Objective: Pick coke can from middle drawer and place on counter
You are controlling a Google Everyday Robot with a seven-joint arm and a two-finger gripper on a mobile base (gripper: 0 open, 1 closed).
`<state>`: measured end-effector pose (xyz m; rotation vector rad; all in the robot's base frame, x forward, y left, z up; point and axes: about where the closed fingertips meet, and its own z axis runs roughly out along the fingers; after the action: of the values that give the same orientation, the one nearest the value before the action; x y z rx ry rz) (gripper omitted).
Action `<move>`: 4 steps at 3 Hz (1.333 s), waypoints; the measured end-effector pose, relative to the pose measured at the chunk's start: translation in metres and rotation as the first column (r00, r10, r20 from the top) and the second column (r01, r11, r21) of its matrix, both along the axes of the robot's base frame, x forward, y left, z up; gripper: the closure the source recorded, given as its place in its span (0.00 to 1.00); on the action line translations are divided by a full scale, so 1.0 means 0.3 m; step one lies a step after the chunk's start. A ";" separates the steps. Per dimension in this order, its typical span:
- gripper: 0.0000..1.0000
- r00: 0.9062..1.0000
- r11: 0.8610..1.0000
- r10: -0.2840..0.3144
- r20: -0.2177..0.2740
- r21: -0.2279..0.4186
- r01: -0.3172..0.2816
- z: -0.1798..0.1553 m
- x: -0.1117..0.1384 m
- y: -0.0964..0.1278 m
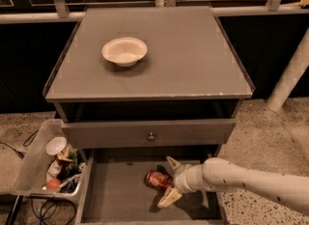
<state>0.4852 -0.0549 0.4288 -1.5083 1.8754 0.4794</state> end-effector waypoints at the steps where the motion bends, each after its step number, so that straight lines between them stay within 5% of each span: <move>1: 0.00 1.000 0.999 -0.023 0.013 0.031 0.023 -0.041 0.022 0.004; 4: 0.00 0.993 0.992 -0.120 -0.023 0.047 0.121 -0.179 0.045 0.028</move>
Offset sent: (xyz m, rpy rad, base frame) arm 0.0051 0.0019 -0.0511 0.0287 0.0013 -0.1037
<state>0.4987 -0.0465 0.3752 -1.3549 1.9438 0.4818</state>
